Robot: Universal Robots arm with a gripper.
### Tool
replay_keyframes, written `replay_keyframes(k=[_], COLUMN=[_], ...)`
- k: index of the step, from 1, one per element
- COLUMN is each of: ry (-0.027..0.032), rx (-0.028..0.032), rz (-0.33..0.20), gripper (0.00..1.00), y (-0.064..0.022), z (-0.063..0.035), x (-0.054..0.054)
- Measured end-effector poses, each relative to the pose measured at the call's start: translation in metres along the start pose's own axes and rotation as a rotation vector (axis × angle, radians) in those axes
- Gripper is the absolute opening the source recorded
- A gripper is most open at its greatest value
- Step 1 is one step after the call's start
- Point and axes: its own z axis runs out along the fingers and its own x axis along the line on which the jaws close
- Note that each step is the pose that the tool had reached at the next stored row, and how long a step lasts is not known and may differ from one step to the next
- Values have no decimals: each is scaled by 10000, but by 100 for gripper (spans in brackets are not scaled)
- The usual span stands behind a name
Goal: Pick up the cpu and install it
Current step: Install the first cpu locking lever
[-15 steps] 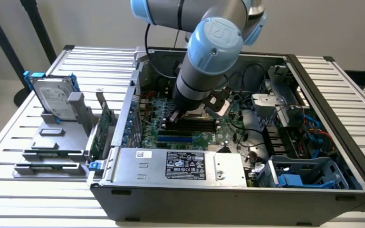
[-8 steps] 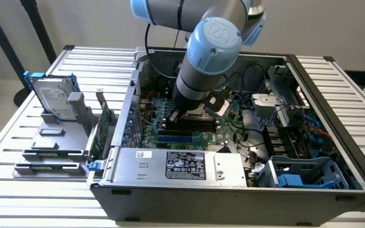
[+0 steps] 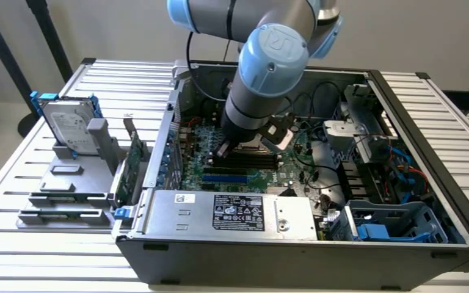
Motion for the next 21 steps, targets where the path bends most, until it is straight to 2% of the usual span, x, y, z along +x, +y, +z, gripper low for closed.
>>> replay_keyframes(k=[3,6,12,15,21], ry=[-32,-92,-130,-142,-218], rx=[-10,-19,7,18,6], rz=[21,50,71,77,70], gripper=[11,11,11,11,11], y=[-4,-6,-36,-54,-165], z=[3,0,-87,-92,-37], x=[-3,-2,21,34,187])
